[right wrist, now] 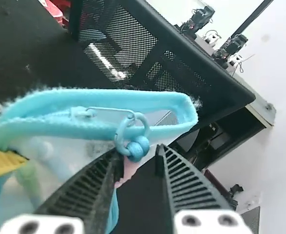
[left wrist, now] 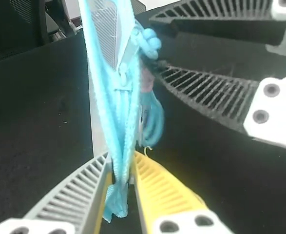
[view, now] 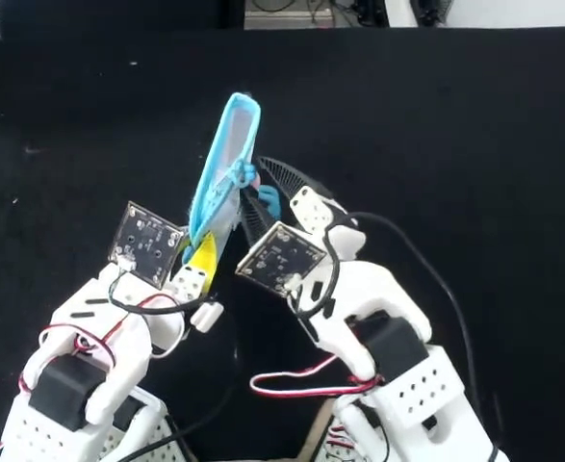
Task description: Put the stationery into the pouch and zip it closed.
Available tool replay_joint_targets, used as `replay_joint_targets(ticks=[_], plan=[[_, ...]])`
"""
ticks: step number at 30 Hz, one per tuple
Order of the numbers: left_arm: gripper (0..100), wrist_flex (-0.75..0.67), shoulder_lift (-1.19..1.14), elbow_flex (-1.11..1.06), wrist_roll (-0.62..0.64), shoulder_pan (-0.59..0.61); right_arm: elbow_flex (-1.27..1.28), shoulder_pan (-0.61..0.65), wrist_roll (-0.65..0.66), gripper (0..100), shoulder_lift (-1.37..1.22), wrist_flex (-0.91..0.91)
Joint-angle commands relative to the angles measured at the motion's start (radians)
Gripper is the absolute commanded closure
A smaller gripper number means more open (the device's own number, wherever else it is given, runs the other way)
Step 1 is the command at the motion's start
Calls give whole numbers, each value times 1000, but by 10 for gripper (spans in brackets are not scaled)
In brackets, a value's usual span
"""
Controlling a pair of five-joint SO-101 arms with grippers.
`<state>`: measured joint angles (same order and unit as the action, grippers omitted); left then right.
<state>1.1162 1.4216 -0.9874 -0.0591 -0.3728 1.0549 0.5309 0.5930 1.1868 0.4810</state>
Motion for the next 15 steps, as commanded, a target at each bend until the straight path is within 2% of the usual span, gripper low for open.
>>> replay_joint_targets(ticks=[1, 9, 15], plan=[[970, 32, -5, -39, -11, -4, -15, -26, -6, 877, 2, -25], [970, 31, -5, -39, -12, -7, -1, -26, -41, 862, 157, 52], [970, 32, -5, -36, -12, -15, 28, -23, -28, 858, 113, 44]])
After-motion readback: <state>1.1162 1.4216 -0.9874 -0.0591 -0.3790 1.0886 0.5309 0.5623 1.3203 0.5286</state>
